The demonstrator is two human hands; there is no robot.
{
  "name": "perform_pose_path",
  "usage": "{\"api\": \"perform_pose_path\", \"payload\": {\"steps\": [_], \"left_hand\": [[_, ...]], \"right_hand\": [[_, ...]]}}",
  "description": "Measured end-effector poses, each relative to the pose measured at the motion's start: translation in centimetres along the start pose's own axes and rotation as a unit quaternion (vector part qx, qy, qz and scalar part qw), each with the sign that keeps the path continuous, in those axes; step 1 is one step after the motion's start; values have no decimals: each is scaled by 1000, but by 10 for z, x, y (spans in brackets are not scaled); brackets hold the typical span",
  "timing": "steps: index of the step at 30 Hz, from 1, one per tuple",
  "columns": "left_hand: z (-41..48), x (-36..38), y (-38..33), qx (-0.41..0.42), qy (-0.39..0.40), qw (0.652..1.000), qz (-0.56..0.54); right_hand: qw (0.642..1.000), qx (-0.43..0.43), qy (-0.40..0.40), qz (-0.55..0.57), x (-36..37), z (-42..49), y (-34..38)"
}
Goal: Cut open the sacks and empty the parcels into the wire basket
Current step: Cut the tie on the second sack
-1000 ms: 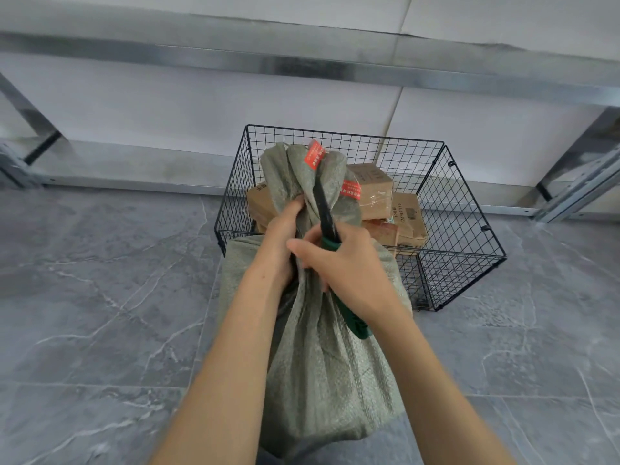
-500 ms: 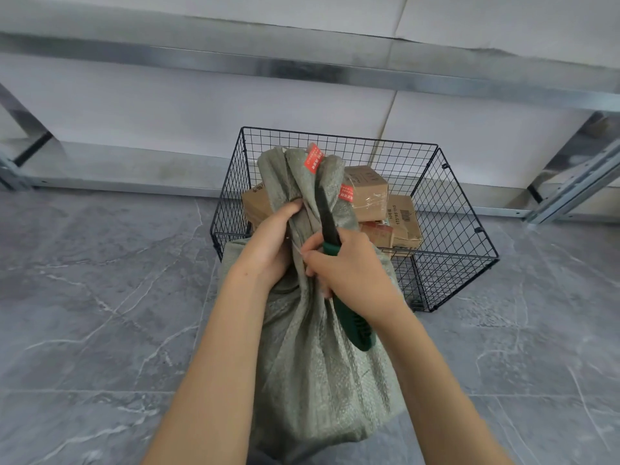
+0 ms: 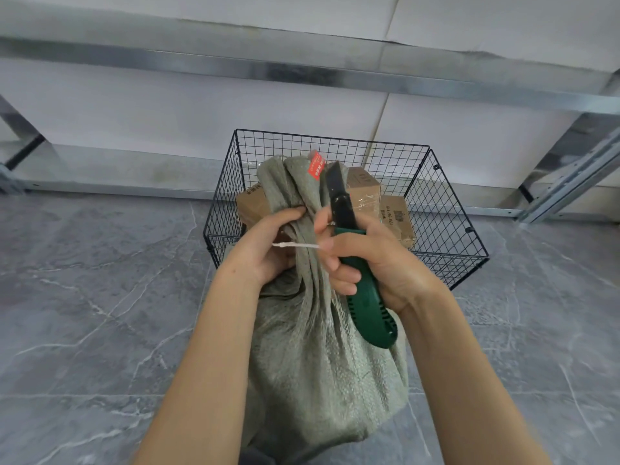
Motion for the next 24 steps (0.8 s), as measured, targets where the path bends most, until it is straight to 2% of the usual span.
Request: {"api": "perform_pose_path", "payload": {"steps": [8,12,18,24], "left_hand": [[5,16,4,28,-37,999,-12],[16,44,18,11,-31,999,34],[43,82,56,-18,-72,994,80],[70,131,105,-52,-76,984,154]], "right_hand": [[997,-43,-48,33,-36,-36,14],[987,-97,-57,111,-59,-65,14],[950,-180,-143,212,-107,-132,1],[906,-232,-230,270,-149,-189,-29]]}}
Point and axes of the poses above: each hand's wrist, its own z-axis towards the middle knuckle, its own x-axis out of the palm, y = z × x, the point moved 4 cm from there along z, towards the middle knuckle, and after that the axes turned 13 degrees about y, right-handed, at the moved point
